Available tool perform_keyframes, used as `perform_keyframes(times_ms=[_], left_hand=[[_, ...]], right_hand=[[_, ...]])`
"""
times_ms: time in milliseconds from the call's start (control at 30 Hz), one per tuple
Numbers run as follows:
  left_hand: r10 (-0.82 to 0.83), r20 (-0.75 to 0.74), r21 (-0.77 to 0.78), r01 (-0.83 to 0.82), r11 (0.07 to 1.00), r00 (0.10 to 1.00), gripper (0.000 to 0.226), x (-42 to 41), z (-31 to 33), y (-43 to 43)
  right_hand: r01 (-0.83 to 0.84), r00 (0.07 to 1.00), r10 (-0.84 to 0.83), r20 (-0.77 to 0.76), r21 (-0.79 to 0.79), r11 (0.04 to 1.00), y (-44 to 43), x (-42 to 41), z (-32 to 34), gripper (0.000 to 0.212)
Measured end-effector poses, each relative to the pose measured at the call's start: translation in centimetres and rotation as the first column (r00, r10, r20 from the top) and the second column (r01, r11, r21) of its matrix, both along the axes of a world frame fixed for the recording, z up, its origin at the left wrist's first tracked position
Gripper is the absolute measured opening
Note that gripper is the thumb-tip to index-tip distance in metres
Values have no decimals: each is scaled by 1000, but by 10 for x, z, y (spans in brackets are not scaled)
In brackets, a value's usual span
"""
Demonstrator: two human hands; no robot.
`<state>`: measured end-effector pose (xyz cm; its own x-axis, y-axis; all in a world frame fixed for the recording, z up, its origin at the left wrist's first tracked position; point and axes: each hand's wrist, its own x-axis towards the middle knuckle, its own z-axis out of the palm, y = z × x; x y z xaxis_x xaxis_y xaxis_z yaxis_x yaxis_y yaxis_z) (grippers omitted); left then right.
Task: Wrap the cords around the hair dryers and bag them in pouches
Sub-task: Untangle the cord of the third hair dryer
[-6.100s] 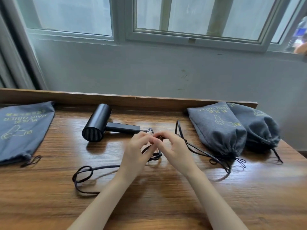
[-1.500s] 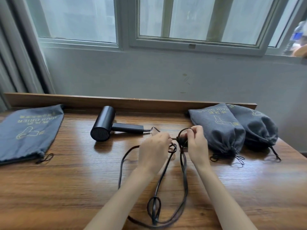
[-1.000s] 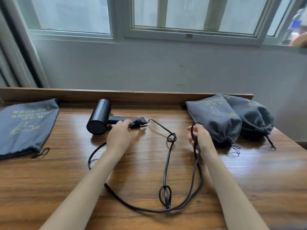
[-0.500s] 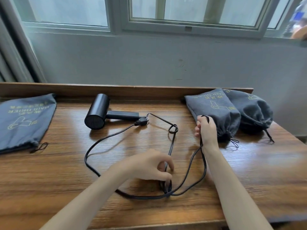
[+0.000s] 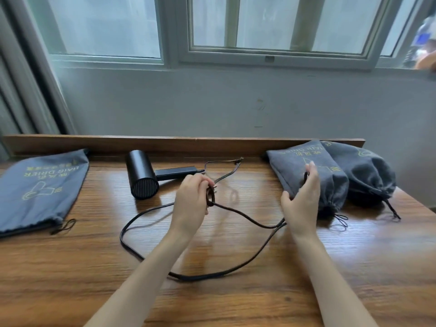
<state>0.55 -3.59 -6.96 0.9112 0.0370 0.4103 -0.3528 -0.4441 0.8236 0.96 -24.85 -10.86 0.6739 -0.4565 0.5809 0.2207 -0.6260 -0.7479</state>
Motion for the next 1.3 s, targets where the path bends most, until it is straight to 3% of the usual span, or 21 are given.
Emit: perform_keyframes(times_ms=[67,133,167,200,233,300,367,467,533,600,700,767,867,933,1100,1233,1300], left_hand=[[-6,-82,-158,-7,987,997,29,6,7,2],[-42,-108,-251,13,968,993,28,11,10,4],[-63,-113,-301,27,953,992,28,12,10,4],[-79,-117,-345,34,938,990,28,14,10,4],[-83,-116,-377,34,926,990,29,14,9,3],[-57,-99,-397,13,918,994,29,15,6,1],[-12,-54,-394,-10,919,998,29,14,3,-1],[-22,-25,-422,9,907,999,24,12,-1,-3],[-145,-56,-520,95,849,988,21,12,-4,-4],[-322,-63,-646,207,735,945,21,11,-7,-5],[-445,-11,-660,327,676,896,30,10,-10,-4],[-449,15,-616,362,700,894,29,9,-11,-4],[-433,46,-559,383,736,900,15,8,-12,-4],[-407,53,-527,372,764,912,19,8,-13,-4],[-219,115,-370,246,896,969,21,7,-17,-7],[-91,242,-133,126,983,966,16,8,-21,-8],[-58,264,-118,92,989,963,14,11,-23,-7]], right_hand=[[93,993,-109,-40,-287,953,3,3,-7,82],[58,996,-82,-32,-464,884,6,5,-9,61],[-53,998,39,-42,-435,899,8,3,-6,38],[-244,969,221,-108,-310,919,11,-1,-2,17],[-429,894,397,-209,-139,893,16,-8,5,22],[-658,674,670,-311,158,736,27,-16,11,39],[-735,578,743,-339,179,654,35,-21,15,39],[-723,635,700,-327,67,687,35,-18,13,31],[-674,695,652,-303,43,738,33,-14,11,27],[-628,744,607,-279,18,778,33,-13,9,25],[-610,761,592,-266,16,792,33,-13,7,22],[-599,773,576,-266,-6,800,33,-13,7,16],[-621,761,596,-255,-20,784,36,-17,7,31],[-635,750,608,-259,-27,772,37,-19,8,35],[-623,760,585,-282,-60,780,38,-21,8,48],[-438,884,391,-257,-162,884,31,-19,10,34],[-327,918,249,-308,-237,915,25,-16,12,27]])
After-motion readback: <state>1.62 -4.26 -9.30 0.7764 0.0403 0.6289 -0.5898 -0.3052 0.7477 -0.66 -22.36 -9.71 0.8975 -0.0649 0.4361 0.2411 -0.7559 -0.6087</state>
